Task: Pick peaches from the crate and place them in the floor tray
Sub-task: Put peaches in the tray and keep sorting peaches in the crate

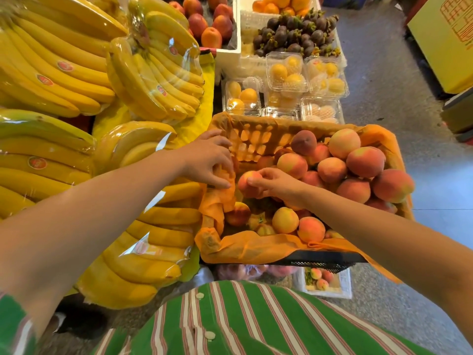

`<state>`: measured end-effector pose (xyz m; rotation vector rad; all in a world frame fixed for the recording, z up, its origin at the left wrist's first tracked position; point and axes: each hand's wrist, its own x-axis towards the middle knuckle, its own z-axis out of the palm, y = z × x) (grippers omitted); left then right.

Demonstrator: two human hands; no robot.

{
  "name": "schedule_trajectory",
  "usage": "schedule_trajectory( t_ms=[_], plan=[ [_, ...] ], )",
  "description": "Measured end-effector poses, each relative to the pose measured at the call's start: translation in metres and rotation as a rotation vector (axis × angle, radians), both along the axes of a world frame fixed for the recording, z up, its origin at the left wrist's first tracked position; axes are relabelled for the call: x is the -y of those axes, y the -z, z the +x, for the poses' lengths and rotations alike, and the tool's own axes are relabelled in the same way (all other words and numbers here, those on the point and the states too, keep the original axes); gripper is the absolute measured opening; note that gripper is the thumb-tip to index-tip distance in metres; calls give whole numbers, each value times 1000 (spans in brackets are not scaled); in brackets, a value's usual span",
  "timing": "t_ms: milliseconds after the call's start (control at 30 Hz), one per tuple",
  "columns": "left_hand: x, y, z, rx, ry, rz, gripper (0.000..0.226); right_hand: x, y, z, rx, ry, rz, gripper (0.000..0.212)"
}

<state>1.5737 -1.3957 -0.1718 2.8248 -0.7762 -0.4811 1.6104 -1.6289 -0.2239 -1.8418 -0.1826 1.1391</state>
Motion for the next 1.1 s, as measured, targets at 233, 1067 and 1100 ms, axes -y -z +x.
schedule_trajectory(
  t_ms=[233, 1067, 1100],
  plan=[
    [-6, 6, -1, 46, 38, 5, 40, -9, 5, -5, 94, -476, -316, 57],
    [-16, 19, 3, 235, -125, -171, 38, -54, 36, 27, 121, 128, -92, 46],
    [-18, 21, 4, 222, -127, -163, 46, -60, 47, 32, 95, 145, -135, 47]
  ],
)
